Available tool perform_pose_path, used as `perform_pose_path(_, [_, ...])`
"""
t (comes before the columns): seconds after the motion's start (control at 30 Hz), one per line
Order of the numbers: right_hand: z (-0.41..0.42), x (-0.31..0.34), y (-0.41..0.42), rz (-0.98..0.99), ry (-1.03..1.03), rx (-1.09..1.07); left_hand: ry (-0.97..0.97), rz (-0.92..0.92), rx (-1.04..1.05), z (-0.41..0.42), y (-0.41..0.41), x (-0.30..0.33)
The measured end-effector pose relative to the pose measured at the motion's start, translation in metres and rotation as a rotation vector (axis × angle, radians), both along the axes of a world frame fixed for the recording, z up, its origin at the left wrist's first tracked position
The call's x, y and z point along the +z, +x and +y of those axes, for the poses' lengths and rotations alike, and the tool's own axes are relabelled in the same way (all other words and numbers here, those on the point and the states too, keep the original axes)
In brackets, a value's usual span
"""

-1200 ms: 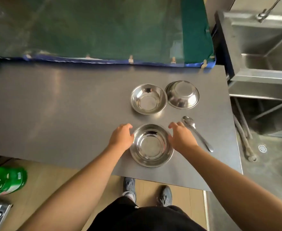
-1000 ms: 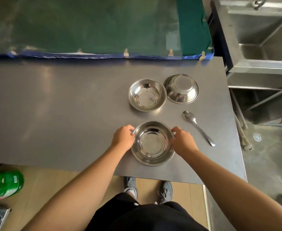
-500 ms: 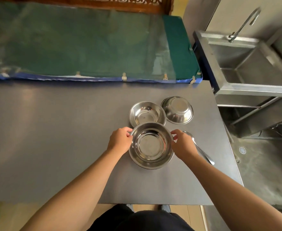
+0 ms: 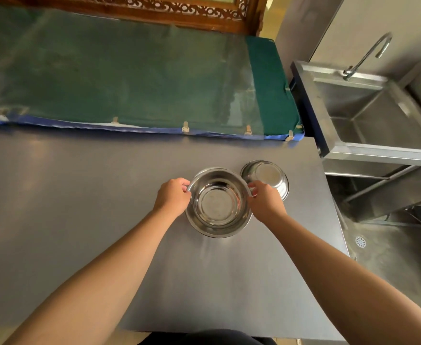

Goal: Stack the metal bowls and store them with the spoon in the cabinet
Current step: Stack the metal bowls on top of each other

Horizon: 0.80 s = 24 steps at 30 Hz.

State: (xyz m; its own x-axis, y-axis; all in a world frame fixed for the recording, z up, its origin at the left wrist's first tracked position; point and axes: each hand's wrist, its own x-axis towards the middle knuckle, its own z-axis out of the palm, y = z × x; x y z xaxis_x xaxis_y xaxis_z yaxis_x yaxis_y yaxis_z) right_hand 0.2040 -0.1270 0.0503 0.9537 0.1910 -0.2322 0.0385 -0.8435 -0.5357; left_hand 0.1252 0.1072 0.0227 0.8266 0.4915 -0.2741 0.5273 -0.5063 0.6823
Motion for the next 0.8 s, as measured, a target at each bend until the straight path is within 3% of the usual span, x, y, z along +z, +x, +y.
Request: perform_pose_path(0.8, [0.015, -0.058, 0.072, 0.080, -0.143, 0.151, 0.062, 0.074, 0.022, -0.007, 0.053, -0.045])
